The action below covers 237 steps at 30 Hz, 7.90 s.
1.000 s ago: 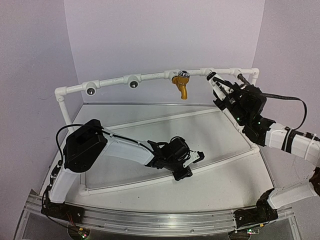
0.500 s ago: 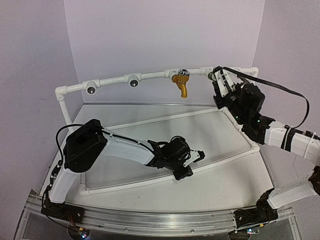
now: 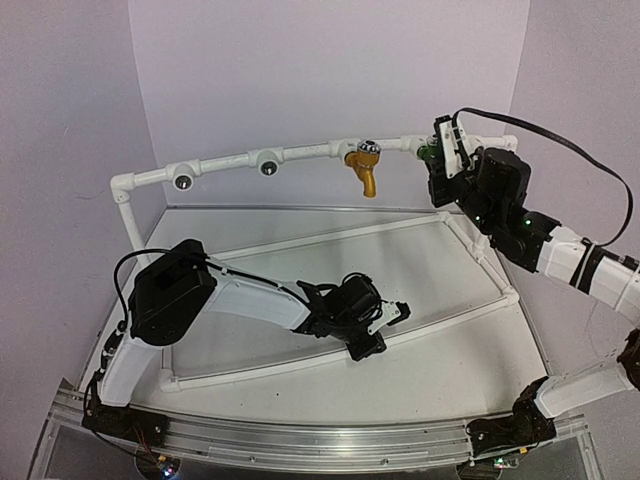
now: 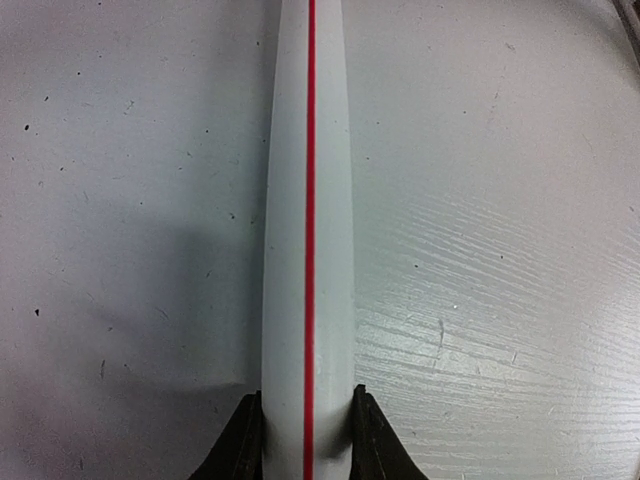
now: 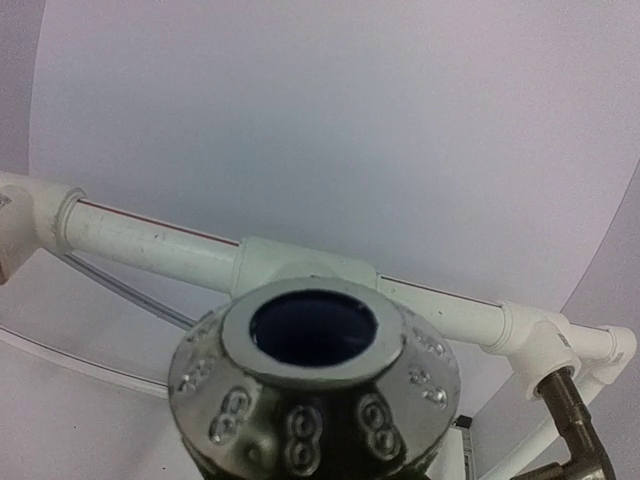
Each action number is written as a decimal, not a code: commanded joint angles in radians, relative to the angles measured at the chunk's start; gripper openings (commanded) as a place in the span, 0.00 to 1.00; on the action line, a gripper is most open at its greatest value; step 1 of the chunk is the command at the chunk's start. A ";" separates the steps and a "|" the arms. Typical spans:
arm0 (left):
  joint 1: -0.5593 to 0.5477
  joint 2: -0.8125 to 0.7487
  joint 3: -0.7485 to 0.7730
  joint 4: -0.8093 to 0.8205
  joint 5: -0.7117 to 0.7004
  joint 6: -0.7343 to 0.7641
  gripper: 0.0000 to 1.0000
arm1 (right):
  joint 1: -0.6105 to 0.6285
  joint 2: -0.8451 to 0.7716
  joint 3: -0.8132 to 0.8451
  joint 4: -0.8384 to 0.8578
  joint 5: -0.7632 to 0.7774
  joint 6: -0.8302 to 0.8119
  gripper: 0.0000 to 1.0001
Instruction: Install the water faucets
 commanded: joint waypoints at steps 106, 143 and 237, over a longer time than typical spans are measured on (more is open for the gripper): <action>-0.122 0.104 0.091 -0.201 0.129 -0.007 0.00 | 0.130 0.033 -0.035 0.191 0.291 1.723 0.46; -0.074 0.079 0.068 -0.210 0.085 -0.026 0.03 | 0.155 -0.126 0.046 -0.309 -0.082 0.940 0.98; 0.190 -0.757 -0.581 0.307 0.364 -1.021 0.75 | 0.439 0.059 -0.137 -0.398 -0.709 -0.154 0.00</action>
